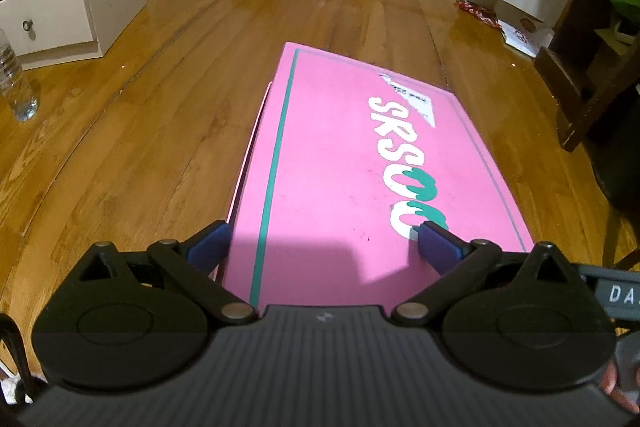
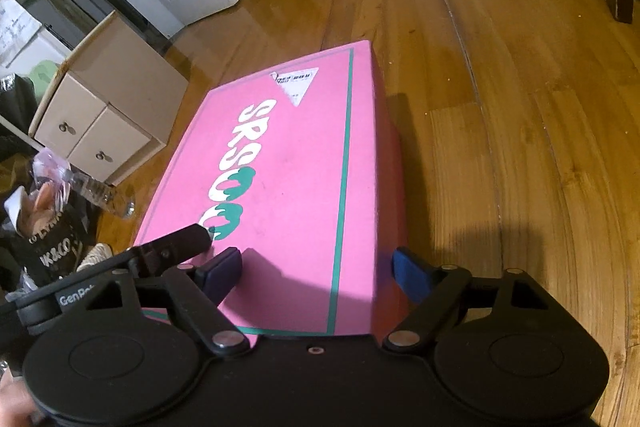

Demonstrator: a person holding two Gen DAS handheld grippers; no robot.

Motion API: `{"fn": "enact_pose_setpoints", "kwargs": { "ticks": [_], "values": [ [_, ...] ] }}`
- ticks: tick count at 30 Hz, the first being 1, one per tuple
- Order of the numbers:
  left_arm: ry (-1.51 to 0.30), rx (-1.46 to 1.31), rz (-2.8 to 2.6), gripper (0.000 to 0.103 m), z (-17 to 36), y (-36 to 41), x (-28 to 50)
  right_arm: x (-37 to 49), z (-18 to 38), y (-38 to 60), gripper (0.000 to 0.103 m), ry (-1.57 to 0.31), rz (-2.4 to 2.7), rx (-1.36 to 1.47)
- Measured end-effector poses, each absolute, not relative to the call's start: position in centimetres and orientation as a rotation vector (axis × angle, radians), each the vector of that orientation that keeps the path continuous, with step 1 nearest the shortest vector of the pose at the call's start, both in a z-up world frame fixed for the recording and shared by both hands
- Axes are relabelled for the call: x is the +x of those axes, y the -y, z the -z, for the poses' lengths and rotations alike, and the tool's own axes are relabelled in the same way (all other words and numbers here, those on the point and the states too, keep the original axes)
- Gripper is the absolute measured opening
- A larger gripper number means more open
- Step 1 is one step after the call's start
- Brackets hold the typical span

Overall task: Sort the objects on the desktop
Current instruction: 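Lower the pink lid onto the box opening with both tools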

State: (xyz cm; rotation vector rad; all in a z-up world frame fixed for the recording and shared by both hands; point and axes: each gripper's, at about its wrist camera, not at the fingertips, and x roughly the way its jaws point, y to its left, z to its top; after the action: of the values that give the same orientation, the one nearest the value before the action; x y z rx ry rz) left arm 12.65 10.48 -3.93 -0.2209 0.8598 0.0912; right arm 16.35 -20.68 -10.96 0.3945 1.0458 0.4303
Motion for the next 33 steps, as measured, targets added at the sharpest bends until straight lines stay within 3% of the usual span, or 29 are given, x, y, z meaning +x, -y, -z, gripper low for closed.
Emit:
{"fn": "enact_pose_setpoints", "kwargs": {
  "ticks": [20, 30, 33],
  "values": [
    [-0.906, -0.293, -0.085, 0.102, 5.2, -12.7, 12.8, 16.7, 13.9, 22.2, 0.082, -1.104, -0.42, 0.479],
    [-0.917, -0.283, -0.058, 0.102, 5.5, -12.8, 13.5, 17.7, 16.3, 24.2, 0.084, -1.148, -0.411, 0.63],
    [-0.932, -0.193, -0.024, 0.102, 5.5, -12.1, 14.0, 18.0, 16.8, 24.2, 0.091, -1.15, -0.412, 0.637]
  ]
}}
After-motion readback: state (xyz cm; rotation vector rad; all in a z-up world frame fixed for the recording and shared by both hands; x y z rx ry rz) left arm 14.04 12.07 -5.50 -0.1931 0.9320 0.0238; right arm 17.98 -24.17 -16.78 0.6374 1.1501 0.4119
